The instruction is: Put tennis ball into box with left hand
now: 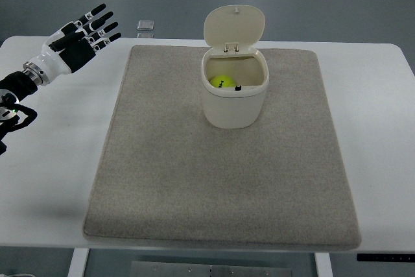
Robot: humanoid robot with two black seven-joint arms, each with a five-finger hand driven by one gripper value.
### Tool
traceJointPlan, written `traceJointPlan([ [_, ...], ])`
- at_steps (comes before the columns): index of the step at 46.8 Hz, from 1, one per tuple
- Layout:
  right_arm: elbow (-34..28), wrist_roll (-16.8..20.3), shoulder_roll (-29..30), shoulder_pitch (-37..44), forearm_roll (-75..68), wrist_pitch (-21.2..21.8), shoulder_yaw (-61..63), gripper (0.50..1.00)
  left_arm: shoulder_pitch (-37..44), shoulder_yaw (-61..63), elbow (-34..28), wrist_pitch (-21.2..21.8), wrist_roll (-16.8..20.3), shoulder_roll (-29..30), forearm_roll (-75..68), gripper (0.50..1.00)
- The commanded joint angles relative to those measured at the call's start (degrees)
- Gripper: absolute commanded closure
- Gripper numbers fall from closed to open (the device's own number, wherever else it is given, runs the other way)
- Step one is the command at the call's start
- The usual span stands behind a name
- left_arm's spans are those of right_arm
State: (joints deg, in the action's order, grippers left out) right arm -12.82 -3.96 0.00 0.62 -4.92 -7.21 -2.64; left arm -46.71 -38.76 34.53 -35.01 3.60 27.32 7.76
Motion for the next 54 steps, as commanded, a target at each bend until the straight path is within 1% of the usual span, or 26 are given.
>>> traceJointPlan([
  [1, -0.01, 0.00, 0.00, 0.00, 0.00, 0.00, 0.00, 0.597, -0.22, -0.62, 0.01, 0.01, -0.08, 0.11, -0.03, 0.506],
  [29, -0.09, 0.00, 0.00, 0.00, -0.44, 0.09, 0.53, 0.599, 0.04, -0.70, 0.36, 0.01, 0.01, 0.63, -0.29, 0.506],
  [38, -2.29, 0.00, 0.00, -0.18, -0.26, 0.18, 0.18, 0.599, 0.04, -0.70, 1.15, 0.01, 0.01, 0.55, -0.29, 0.506],
  [54, -3.35, -0.09, 0.00, -0.27, -0.18, -0.26, 0.00, 0.599, -0.13, -0.62, 1.59, 0.01, 0.01, -0.07, -0.38, 0.506],
])
